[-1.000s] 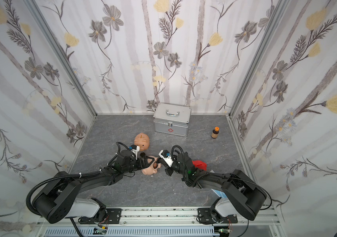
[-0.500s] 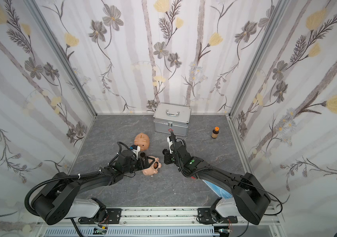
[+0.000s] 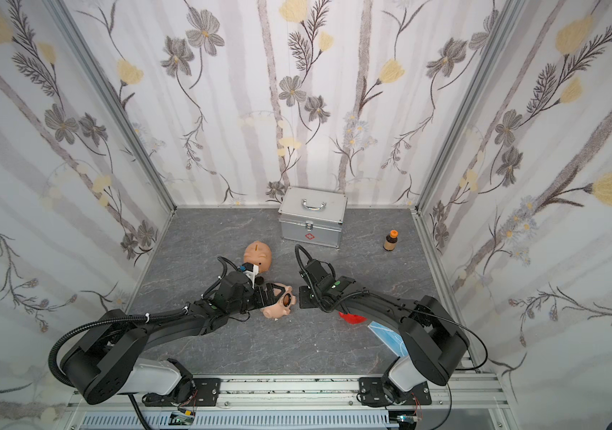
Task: Open piggy banks
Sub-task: Place the lid at the center of the board.
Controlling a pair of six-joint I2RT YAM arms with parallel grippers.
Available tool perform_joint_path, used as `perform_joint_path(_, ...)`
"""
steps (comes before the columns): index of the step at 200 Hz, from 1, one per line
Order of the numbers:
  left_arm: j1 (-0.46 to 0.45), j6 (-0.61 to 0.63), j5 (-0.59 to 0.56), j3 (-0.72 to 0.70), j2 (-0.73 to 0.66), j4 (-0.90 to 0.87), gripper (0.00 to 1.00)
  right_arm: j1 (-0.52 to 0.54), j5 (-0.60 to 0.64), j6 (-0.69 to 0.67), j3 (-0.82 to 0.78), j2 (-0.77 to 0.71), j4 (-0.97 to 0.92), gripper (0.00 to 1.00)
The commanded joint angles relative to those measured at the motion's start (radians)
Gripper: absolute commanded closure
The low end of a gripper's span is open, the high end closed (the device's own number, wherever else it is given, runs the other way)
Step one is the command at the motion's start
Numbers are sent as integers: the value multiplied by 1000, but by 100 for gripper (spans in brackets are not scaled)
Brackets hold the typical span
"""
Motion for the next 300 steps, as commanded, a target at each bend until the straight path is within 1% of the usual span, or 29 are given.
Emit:
perform_joint_path(1,-6,-11,-13,-2,8,-114,0,-6,11,43,12,27,-28,100)
perform_joint_path(55,-6,0,-39,-2,-26,-157,0,-28,14,41,13,79,-62,100)
perform_joint_path(86,-6,2,-41,2,-31,-167,0,-28,20,41,13,102,-74,96)
perform_joint_path(109,-6,6,-41,3,-34,-174,0,-29,38,41,12,108,-85,96)
perform_joint_path(171,-6,6,-32,2,-39,-171,0,-28,25,37,4,104,-68,86)
perform_joint_path(194,-6,3,-29,1,-43,-170,0,-28,35,42,1,70,-60,87)
perform_joint_path(224,-6,-10,-19,7,-59,-165,0,-29,31,41,-39,-35,17,89)
perform_joint_path(253,-7,-20,-12,15,-88,-172,0,-28,34,56,-73,-82,79,90)
perform_joint_path(268,-8,-22,-18,15,-111,-185,0,-28,6,65,-88,-83,126,88)
perform_joint_path(272,-8,-22,-18,16,-118,-188,0,-28,-4,69,-95,-114,141,87)
perform_joint_path(296,-7,-24,-20,8,-139,-203,0,-28,-69,96,-123,-127,227,84)
perform_joint_path(300,-7,-25,-20,6,-165,-205,0,-26,-76,103,-126,-129,237,83)
